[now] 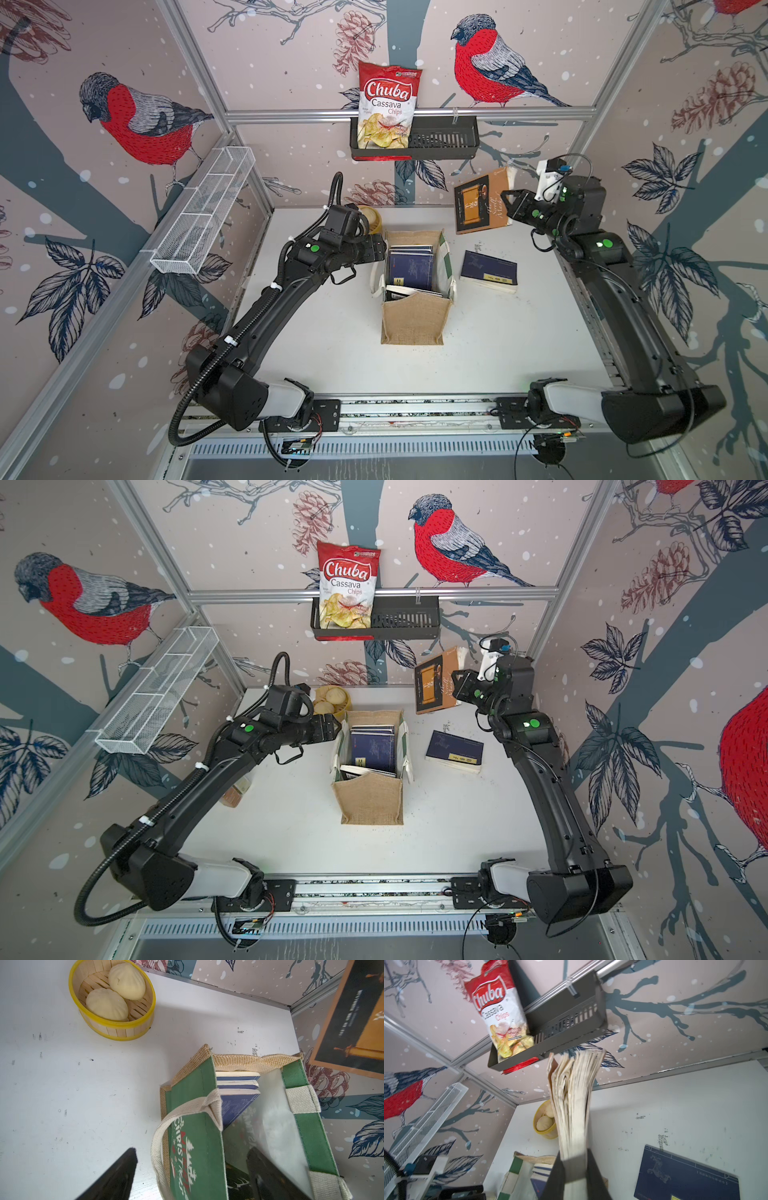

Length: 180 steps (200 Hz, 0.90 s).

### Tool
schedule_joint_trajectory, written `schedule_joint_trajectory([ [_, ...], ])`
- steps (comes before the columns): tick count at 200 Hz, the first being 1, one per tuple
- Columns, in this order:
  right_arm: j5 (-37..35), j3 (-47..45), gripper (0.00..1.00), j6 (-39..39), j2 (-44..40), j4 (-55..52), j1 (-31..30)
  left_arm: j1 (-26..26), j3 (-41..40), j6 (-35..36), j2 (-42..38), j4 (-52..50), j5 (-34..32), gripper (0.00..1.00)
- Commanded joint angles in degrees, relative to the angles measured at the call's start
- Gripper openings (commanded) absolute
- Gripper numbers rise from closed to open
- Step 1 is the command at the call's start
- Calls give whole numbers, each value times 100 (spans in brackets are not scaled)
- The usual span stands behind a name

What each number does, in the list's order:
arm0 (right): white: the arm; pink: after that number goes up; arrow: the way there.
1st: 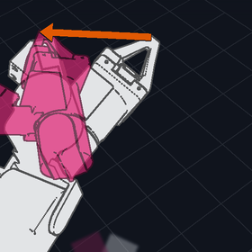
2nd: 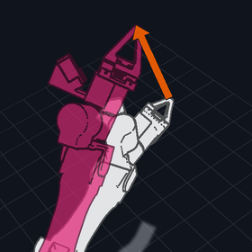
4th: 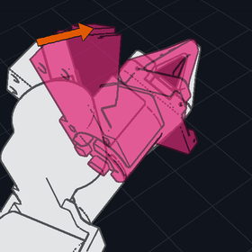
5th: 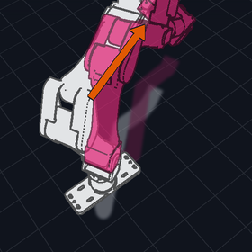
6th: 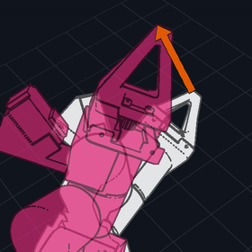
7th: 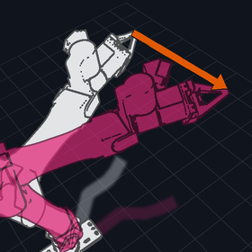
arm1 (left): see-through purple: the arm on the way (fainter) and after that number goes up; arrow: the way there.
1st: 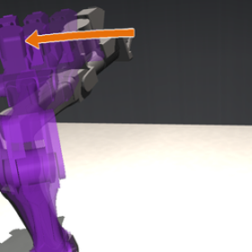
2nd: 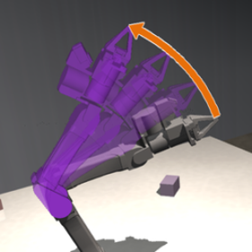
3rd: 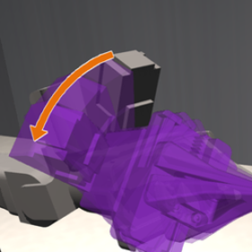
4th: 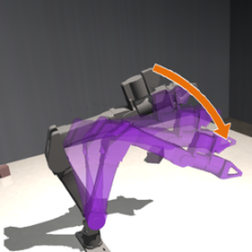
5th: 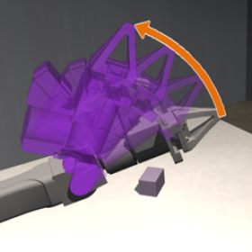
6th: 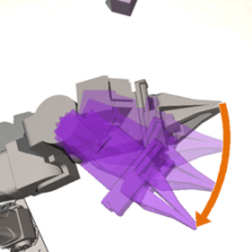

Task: Take out the books from the canvas bag
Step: Place the book at the center of the board.

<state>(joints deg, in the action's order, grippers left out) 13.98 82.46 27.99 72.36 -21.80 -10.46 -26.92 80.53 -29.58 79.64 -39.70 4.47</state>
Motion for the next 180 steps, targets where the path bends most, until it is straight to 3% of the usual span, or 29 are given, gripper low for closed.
schedule_joint_trajectory([
  [1,263,-696,7,774,-210,1648,335,-3,141,29,76,62,54,84],
  [50,262,-2466,7,1777,-514,3537,1156,-6,255,5,109,-83,-5,84],
  [76,593,-3006,7,2189,-695,3856,1601,-4,305,-34,114,-154,-12,84],
  [120,1566,-3425,7,1943,-1518,2770,1643,-3,392,-9,247,-191,9,85],
  [151,2074,-3931,7,1524,-2566,1352,1669,-10,382,-100,351,-54,19,84],
  [180,2258,-4769,7,1617,-3677,564,1696,-15,375,-186,459,-9,67,84],
])
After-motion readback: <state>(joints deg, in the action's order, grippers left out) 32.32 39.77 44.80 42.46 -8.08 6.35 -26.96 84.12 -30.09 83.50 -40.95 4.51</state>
